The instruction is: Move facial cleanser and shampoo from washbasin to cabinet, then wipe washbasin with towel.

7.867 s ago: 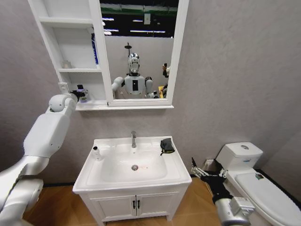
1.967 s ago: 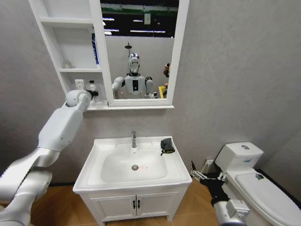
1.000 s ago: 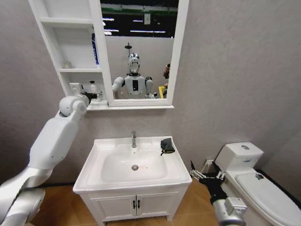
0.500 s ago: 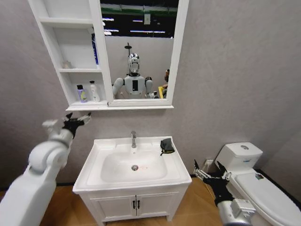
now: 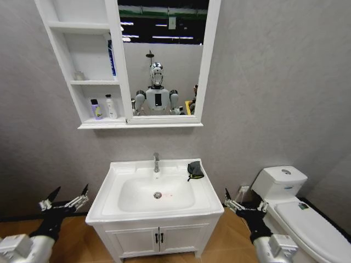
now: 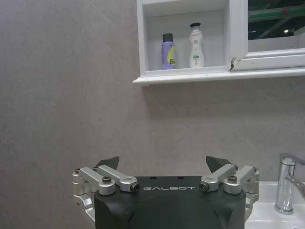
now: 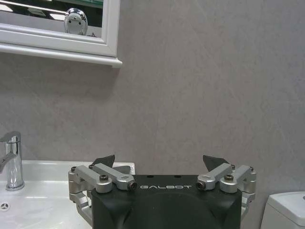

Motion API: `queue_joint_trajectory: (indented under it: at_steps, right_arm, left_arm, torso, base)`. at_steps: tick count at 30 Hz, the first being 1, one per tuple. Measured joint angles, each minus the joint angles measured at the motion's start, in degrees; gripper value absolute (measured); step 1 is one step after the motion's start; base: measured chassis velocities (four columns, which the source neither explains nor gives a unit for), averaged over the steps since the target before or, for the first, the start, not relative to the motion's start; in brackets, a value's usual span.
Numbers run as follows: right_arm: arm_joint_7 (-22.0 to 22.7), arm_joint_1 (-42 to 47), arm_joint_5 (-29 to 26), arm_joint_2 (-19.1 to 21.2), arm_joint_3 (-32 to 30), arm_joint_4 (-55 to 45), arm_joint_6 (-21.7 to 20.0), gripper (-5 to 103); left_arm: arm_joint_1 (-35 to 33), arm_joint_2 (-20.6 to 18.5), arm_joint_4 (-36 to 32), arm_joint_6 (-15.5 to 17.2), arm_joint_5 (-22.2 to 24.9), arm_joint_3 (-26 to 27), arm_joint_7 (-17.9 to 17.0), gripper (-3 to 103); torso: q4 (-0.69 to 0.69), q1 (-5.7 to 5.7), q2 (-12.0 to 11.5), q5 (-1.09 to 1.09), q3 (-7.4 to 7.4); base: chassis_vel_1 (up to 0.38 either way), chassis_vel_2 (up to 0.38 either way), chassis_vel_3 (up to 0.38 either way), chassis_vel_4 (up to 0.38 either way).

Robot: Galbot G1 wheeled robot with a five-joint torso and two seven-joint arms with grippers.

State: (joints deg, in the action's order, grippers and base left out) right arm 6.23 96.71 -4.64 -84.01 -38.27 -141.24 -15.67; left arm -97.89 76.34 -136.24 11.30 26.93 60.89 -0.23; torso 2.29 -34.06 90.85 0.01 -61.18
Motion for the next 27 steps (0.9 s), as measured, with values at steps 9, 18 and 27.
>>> queue_joint_trajectory:
  at_steps: [9,18,27]
  right_arm:
    - [0.20,-0.31,-0.19,0.55,0.19,-0.91,-0.01,100]
    - [0.10,1.00,-0.52,0.31,-0.13,-1.97,0.80,100]
    - [-0.43,1.34,-0.53,-0.15,0.06,-2.04,1.46,100]
  left_arm:
    - [0.16,0.58,0.27,-0.47,-1.59,-0.58,-1.05,100]
    - [0.51,0.43,0.43,-0.31,-1.52,-0.76,-1.19,100]
    - [0.70,0.33,0.51,-0.16,-1.41,-0.87,-1.27,100]
  torso:
    - [0.00,-0.01,-0.02,-0.01,-0.01]
    - [0.00,-0.01,-0.01,-0.01,-0.01]
    - [0.00,0.00,-0.01,-0.01,-0.01]
  base:
    - [0.000,0.000,0.000,0.000]
    - [0.000,0.000,0.000,0.000]
    - [0.000,0.000,0.000,0.000]
